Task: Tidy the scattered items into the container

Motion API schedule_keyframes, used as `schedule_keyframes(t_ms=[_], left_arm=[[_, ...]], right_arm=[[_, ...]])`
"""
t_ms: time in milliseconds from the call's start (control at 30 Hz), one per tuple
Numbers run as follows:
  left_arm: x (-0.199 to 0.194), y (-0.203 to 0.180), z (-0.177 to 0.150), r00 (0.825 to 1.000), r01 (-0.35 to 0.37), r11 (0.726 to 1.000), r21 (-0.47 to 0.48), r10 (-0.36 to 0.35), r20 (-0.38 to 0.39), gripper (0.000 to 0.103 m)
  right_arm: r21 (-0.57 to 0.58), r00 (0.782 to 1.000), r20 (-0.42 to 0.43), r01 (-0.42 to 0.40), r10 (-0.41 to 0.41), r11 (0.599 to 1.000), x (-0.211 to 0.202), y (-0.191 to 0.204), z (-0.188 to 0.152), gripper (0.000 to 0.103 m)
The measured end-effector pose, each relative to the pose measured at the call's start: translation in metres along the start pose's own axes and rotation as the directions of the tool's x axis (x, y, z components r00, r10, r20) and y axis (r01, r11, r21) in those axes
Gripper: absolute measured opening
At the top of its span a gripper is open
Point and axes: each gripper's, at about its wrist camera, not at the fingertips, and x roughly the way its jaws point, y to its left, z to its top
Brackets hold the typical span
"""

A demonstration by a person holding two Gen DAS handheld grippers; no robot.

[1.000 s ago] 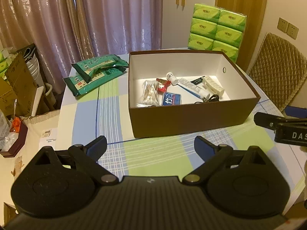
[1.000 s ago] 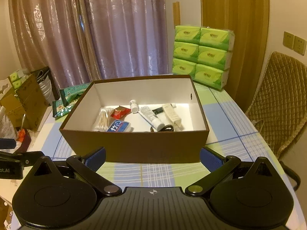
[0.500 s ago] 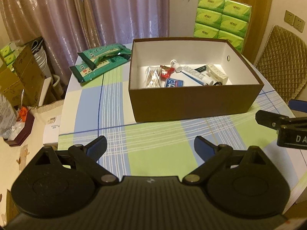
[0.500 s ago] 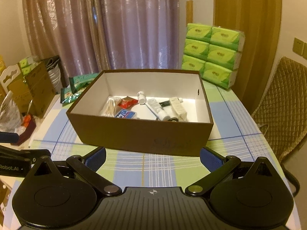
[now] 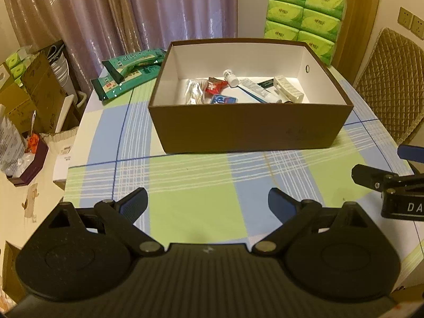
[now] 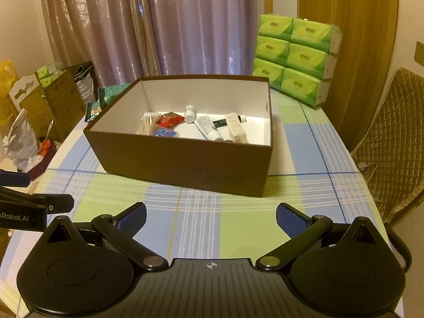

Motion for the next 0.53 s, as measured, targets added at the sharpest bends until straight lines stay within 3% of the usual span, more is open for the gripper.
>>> schedule_keyframes(t_ms=[533], left_arm=[[-0.004,-0.026,-0.012,1.0,-0.011,0.999,-0.052,0.01,-0.013,0.097]], right_arm=[[-0.037,0.997,-0.039,-0.062,0.06,0.997,0.0,-0.026,-0.01,0.101]])
